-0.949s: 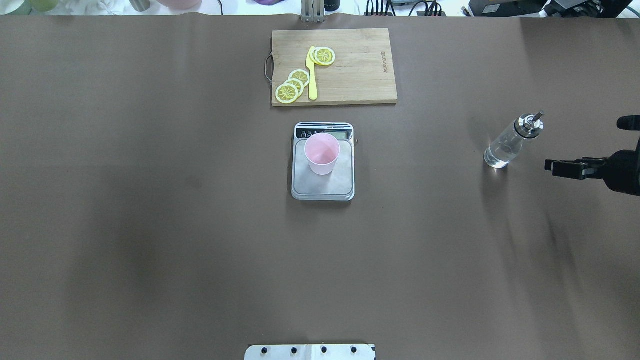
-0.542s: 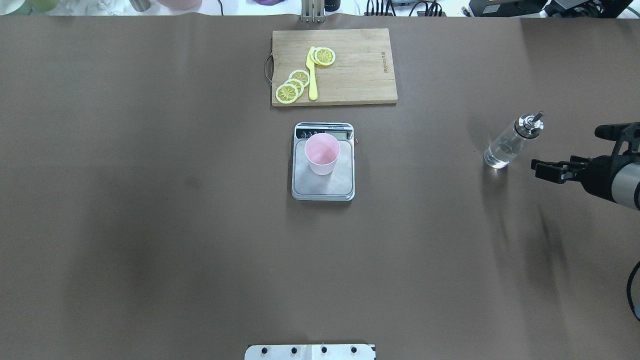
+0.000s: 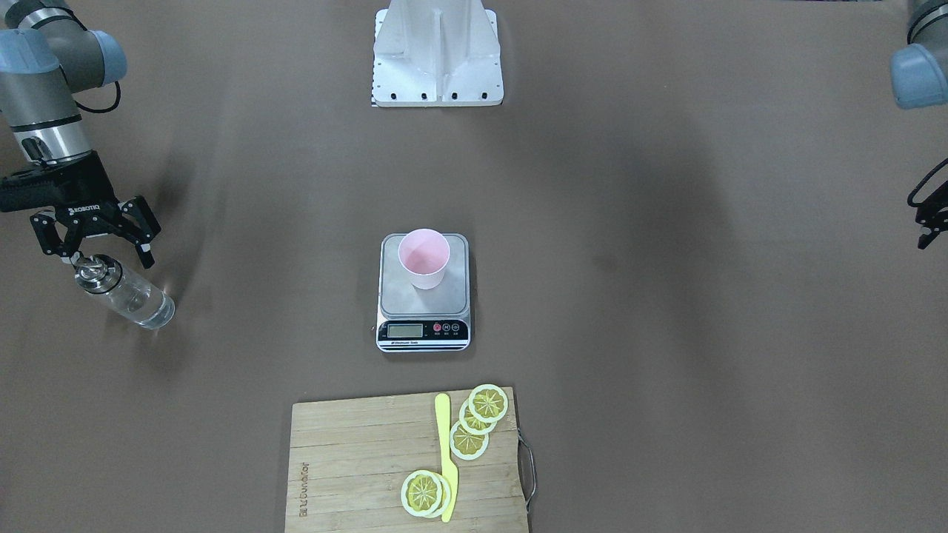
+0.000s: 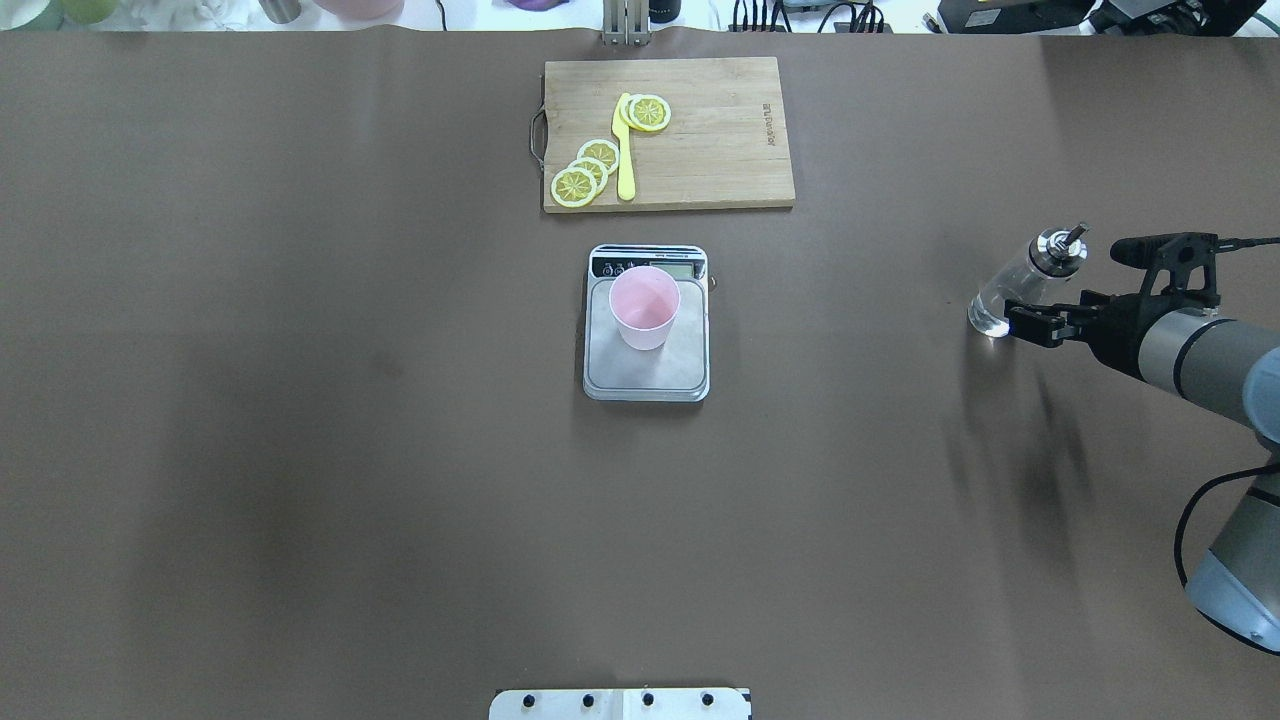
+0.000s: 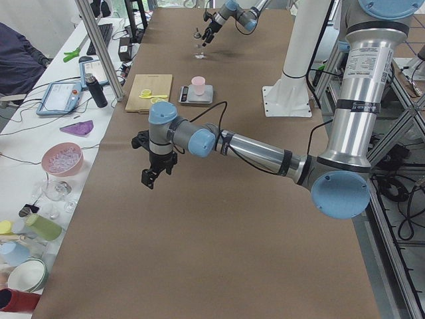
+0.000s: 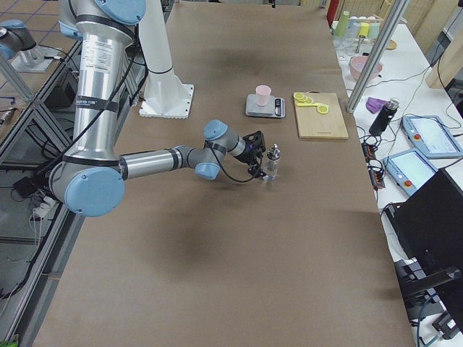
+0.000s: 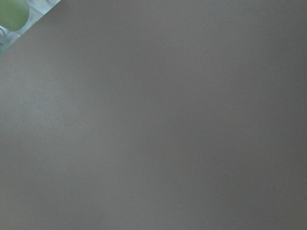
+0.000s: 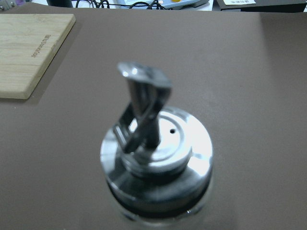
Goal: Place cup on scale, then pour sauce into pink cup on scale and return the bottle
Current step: 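Reach the right gripper to the glass sauce bottle and grasp its neck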
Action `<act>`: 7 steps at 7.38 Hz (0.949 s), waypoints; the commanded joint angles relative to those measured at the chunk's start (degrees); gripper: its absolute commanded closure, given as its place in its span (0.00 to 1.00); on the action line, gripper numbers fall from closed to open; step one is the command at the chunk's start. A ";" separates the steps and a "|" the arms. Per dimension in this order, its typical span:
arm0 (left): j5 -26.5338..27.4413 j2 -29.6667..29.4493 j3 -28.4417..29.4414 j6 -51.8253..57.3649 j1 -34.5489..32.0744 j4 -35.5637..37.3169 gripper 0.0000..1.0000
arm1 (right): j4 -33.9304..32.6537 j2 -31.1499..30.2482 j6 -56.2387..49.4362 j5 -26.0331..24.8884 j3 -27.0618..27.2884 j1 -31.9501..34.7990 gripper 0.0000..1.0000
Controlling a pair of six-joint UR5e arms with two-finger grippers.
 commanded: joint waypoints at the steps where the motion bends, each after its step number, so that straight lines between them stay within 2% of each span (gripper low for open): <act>1: 0.00 -0.08 -0.08 -0.18 0.00 0.00 0.01 | 0.25 1.63 -0.01 -2.63 -2.06 -1.64 0.00; 3: 0.00 -0.08 -0.08 -0.35 0.09 0.00 0.01 | 0.42 2.69 -0.01 -3.42 -3.56 -1.82 0.00; 5: 0.00 -0.17 -0.08 -0.35 0.09 0.00 0.01 | 0.51 2.69 0.16 -6.57 -4.26 -3.05 0.00; 7: 0.00 -0.17 -0.16 -0.35 0.09 0.00 0.01 | 4.96 2.87 0.08 -9.14 -7.93 -4.28 0.00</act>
